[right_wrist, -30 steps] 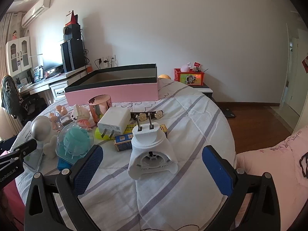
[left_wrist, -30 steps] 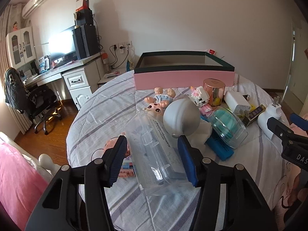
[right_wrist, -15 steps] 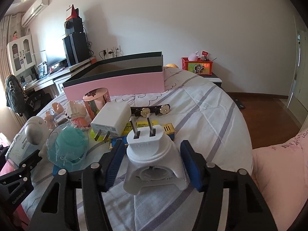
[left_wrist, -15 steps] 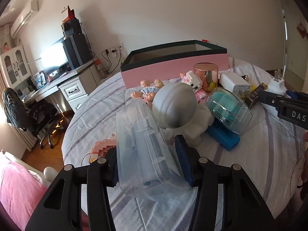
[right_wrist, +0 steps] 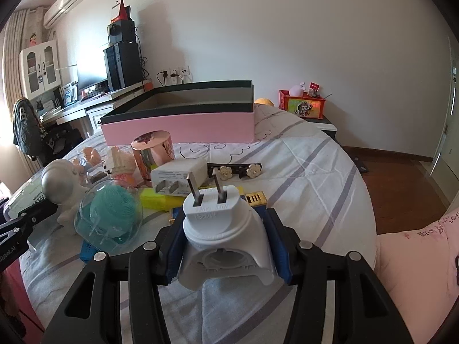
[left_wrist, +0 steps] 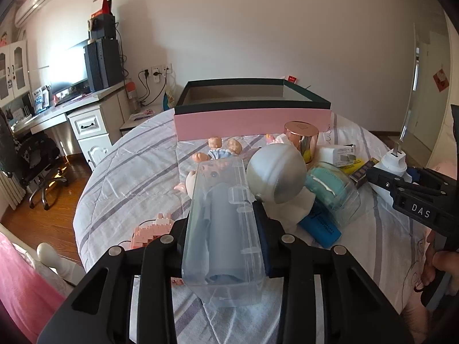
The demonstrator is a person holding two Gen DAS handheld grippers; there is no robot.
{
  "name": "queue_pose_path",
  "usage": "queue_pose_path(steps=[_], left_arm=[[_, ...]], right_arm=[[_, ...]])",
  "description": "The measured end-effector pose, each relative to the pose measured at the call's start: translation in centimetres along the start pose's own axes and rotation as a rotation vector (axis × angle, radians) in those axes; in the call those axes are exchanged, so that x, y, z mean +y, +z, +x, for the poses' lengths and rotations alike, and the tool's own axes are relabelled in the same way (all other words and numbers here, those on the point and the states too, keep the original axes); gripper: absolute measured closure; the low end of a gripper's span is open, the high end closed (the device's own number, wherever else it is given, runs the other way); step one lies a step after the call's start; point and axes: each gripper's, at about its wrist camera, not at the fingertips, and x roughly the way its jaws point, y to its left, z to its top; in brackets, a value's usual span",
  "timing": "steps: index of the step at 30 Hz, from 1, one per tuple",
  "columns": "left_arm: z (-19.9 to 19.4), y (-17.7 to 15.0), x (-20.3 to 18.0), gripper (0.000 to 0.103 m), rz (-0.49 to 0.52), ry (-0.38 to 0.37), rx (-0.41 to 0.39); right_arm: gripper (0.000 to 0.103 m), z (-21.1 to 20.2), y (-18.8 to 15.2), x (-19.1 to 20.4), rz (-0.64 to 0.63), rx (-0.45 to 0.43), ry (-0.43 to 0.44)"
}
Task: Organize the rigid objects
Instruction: 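Carry the clear case with the left tool into the pink box while the right drops the light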
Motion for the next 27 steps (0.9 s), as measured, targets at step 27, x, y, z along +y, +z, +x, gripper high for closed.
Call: queue_pose_path(steps=[27], left_arm=[[12.6, 18.7, 0.2, 0.069, 0.054, -0.142, 0.086]], right_arm=[[0.049, 12.3, 17.4, 3.3, -0.036, 0.101, 0.141]])
